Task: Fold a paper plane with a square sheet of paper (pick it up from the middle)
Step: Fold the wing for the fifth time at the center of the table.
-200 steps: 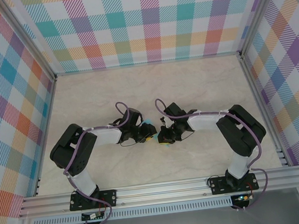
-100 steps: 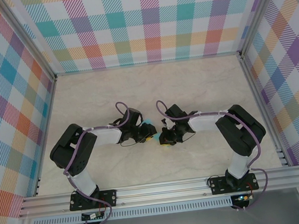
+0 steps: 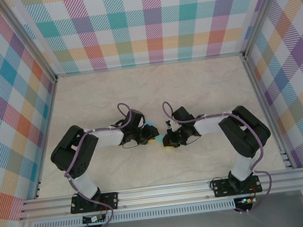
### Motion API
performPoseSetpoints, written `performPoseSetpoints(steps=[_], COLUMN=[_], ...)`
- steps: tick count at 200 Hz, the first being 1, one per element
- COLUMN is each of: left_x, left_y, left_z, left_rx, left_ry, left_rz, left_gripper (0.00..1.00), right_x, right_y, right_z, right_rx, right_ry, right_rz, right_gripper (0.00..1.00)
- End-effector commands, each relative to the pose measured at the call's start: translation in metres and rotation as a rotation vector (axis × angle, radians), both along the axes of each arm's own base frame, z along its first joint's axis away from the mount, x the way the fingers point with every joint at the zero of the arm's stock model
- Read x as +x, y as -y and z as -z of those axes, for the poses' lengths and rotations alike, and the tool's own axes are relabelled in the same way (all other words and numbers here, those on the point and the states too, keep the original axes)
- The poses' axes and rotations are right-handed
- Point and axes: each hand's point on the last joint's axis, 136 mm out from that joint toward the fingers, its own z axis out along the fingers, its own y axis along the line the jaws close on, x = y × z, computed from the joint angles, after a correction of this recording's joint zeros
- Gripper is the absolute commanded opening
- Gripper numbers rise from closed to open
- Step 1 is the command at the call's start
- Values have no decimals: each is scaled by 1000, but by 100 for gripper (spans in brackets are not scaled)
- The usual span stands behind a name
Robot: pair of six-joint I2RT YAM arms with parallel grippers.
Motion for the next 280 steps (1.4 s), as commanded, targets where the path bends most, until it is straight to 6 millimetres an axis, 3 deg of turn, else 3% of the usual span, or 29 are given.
performPoseSetpoints(steps=[1, 30, 51, 98, 118, 156, 211, 250, 280], left_x=[-14, -12, -13, -14, -14, -14, -15, -14, -14], left_y=[-31, -31, -30, -29, -28, -27, -27, -28, -31], left_z=[39, 38, 39, 40, 41, 39, 39, 39, 40], left_rx=[168, 164, 163, 155, 151, 144, 143, 151, 165], left_ry=[-86, -82, -83, -88, -89, -87, -89, -90, -89], left_rz=[-49, -51, -49, -42, -39, -37, -36, -47, -60], left_gripper=[34, 34, 34, 34, 34, 34, 34, 34, 34], right_x=[-38, -56, -56, -12, 3, 20, 25, 13, -9], right_y=[33, 48, 48, 13, 0, -15, -16, -4, 11], right_z=[34, 37, 28, -36, -48, -42, -16, 2, 15], right_rx=[-123, -160, -155, 3, 43, 54, 4, -62, -102], right_ry=[-135, -160, -141, 51, 94, 94, 52, 9, -48], right_rz=[-10, -23, -26, -26, -19, -20, -21, -33, -56], right_gripper=[9, 8, 8, 10, 10, 8, 5, 5, 5])
